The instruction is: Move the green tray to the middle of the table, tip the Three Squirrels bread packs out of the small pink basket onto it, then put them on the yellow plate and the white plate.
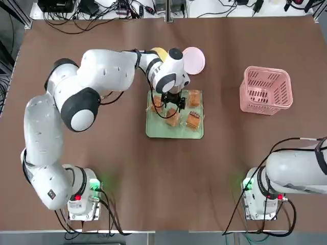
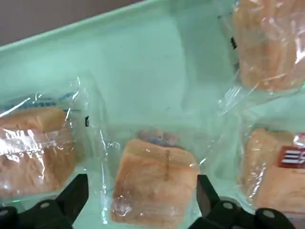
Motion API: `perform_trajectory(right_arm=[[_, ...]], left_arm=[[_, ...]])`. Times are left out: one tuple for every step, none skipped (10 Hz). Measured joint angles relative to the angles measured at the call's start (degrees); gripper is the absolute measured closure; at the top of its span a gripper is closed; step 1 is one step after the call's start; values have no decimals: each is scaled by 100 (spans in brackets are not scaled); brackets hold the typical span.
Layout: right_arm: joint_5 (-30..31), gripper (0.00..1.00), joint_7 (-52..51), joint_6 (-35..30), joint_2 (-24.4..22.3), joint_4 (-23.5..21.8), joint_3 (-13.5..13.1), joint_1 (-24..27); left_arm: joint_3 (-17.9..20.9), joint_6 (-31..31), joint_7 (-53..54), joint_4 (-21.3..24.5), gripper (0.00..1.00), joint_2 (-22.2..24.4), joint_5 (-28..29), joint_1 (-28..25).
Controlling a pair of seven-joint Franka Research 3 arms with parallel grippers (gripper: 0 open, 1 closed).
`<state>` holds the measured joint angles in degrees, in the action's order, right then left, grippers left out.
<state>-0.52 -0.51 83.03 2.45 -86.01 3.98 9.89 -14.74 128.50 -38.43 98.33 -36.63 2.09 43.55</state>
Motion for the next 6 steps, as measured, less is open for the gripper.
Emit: perform_trajectory(right_arm=[[0,3,0,0,0,0,0,0],[0,3,0,-1,0,0,0,0],[0,3,0,-3,0,0,0,0],[0,3,0,-6,0,0,-1,0],[0,3,0,-8,0,0,-1,0],[0,3,0,-9,0,0,-2,0]], left_arm=[[-34,134,23,92,0,1,0,-3],[-86,257,23,164,0,1,0,-1],[-128,334,24,200,0,1,0,0],[-156,395,24,239,0,1,0,1],[-161,484,24,303,0,-1,0,1],[-160,635,24,377,0,-7,0,-2]])
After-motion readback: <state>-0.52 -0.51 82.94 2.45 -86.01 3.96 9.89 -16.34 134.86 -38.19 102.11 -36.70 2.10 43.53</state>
